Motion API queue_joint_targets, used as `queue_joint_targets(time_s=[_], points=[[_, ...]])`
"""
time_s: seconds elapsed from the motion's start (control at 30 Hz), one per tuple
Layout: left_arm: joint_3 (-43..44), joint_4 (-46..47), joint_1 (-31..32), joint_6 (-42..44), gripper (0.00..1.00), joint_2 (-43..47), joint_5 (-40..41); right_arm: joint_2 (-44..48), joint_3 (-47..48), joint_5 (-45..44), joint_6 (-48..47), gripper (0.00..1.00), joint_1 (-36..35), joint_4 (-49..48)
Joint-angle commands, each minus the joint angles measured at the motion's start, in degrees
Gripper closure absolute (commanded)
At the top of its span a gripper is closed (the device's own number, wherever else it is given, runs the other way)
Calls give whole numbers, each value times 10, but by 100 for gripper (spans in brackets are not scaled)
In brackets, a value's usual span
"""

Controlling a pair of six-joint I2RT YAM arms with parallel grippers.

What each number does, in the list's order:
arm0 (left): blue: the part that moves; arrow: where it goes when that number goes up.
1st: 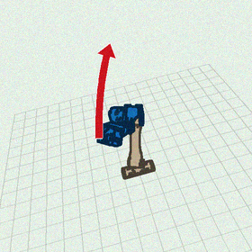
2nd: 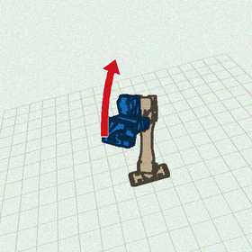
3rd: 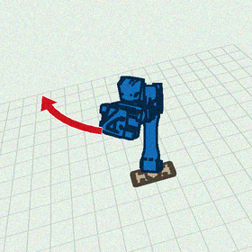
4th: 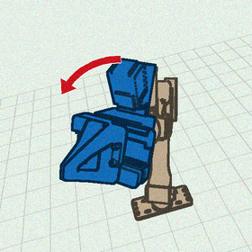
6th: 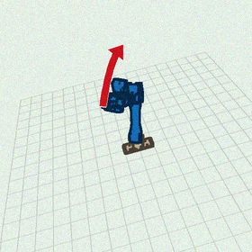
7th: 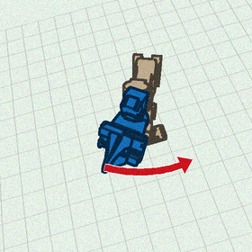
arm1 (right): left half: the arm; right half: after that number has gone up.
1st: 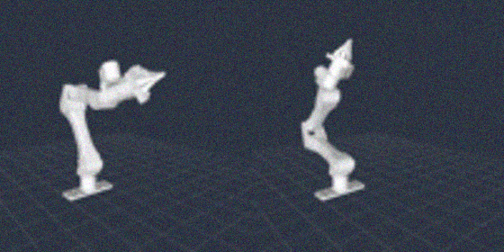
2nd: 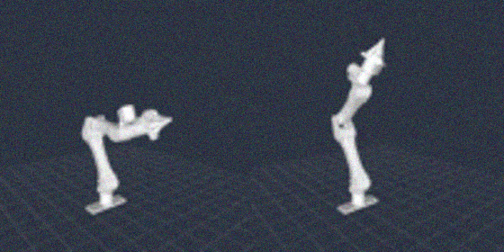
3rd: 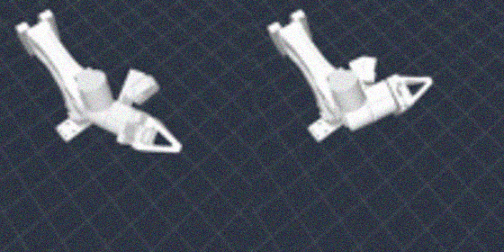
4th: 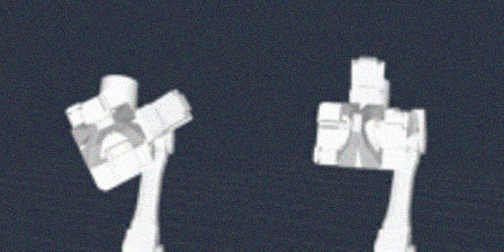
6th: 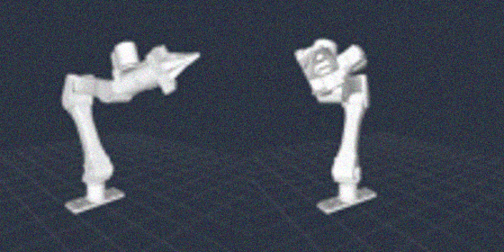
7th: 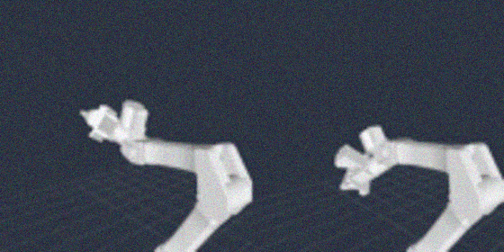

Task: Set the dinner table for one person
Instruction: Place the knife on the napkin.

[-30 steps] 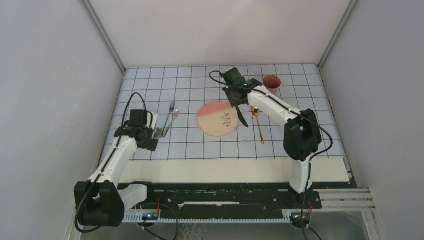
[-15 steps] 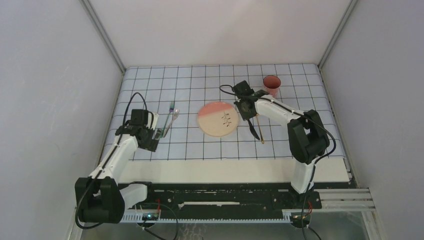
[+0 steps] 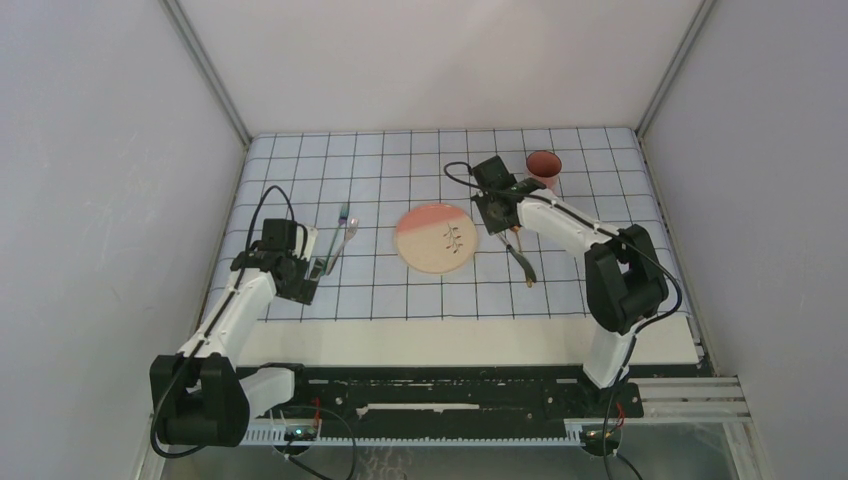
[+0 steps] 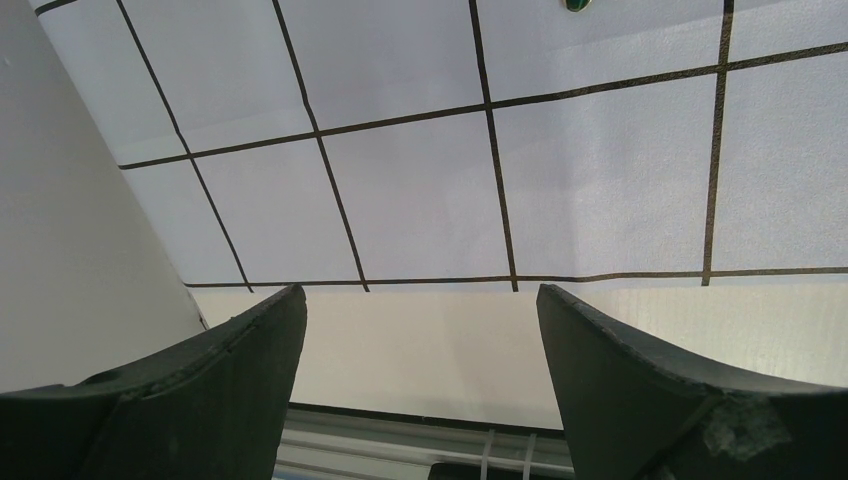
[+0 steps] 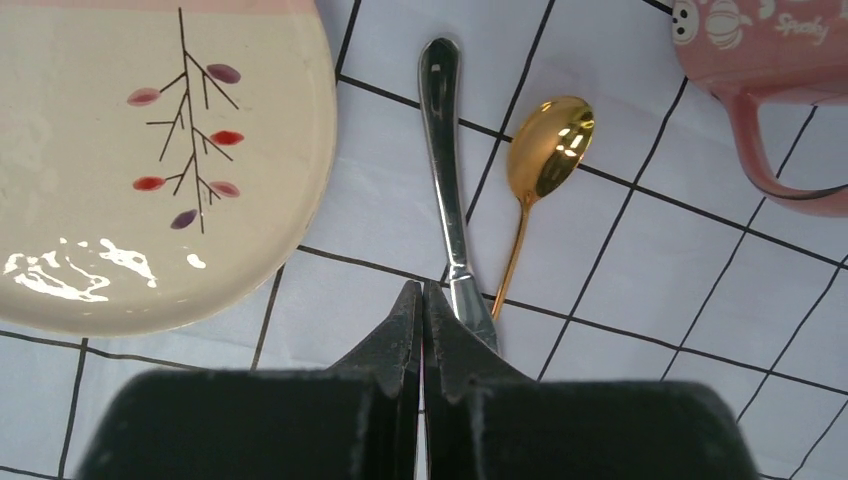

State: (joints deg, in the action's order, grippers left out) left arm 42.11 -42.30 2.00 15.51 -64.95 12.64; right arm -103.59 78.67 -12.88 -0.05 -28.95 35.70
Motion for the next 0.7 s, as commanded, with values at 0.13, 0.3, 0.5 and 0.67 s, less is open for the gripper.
queue_joint_targets(time_s=[0.13,0.3,0.5,0.67], points=[[35,1,1,4,10,8,-9,19,-5,14,-12,100,16,-14],[37,-5,1,10,10,10,-2,9,14,31,-26,89,15,33],[39,-9,1,10,10,22,-3,29,-39,67,-84,73,30,28],[34,2,1,7,10,33,-8,30,-72,92,-143,68,54,11]])
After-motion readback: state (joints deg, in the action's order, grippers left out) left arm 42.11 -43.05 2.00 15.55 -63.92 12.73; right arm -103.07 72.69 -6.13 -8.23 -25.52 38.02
